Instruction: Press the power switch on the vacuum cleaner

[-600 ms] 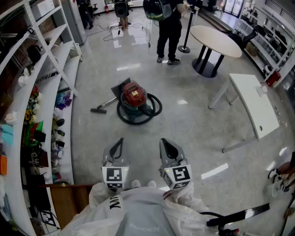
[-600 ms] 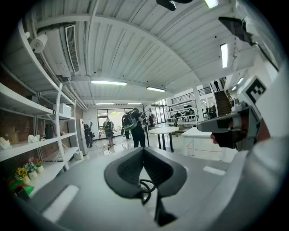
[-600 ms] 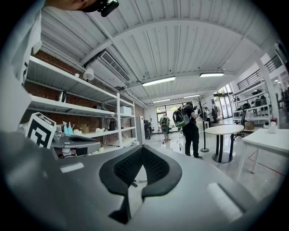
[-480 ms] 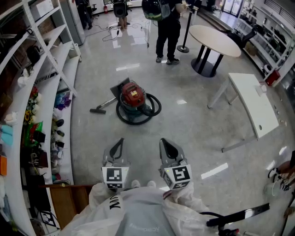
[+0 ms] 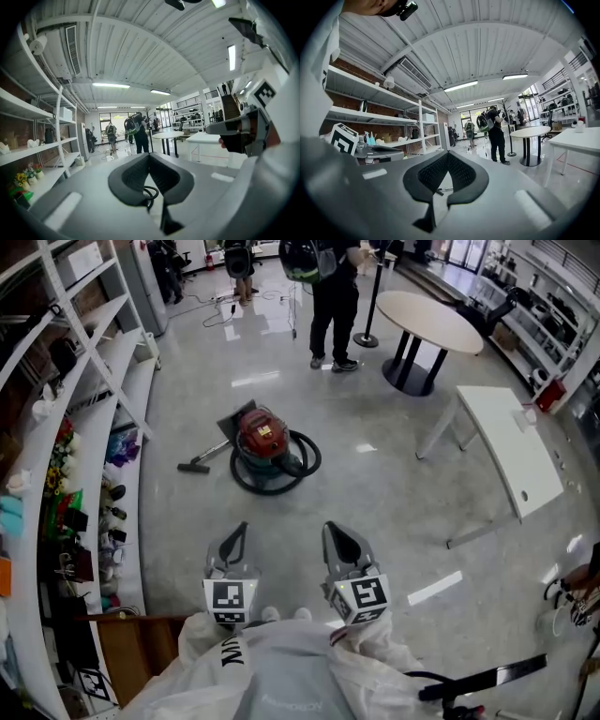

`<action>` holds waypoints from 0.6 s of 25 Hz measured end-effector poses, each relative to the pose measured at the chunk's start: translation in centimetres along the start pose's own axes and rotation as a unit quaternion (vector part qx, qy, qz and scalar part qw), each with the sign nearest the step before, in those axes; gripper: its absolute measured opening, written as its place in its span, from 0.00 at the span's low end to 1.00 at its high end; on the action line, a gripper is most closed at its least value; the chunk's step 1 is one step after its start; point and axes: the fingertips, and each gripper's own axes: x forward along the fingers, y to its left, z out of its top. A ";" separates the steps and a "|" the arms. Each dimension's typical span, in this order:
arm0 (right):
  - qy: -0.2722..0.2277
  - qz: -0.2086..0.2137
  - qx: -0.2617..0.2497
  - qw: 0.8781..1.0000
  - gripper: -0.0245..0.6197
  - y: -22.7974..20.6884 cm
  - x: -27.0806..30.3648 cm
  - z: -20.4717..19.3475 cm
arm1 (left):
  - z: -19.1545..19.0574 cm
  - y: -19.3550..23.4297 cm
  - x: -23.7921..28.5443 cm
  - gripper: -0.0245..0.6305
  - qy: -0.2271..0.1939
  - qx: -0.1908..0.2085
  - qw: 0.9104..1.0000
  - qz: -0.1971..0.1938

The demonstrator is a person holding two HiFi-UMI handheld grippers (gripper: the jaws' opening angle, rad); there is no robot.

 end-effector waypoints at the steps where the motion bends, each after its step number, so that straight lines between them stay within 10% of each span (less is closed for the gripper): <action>1: -0.001 0.000 0.001 1.000 0.04 -0.2 -0.2 0.0 | 0.0 -0.2 0.0 0.04 0.000 0.000 1.000 0.001; 15: -0.007 0.005 0.012 1.000 0.04 -2.2 -2.1 -0.4 | 0.1 -1.5 -0.3 0.04 0.008 0.006 1.000 0.016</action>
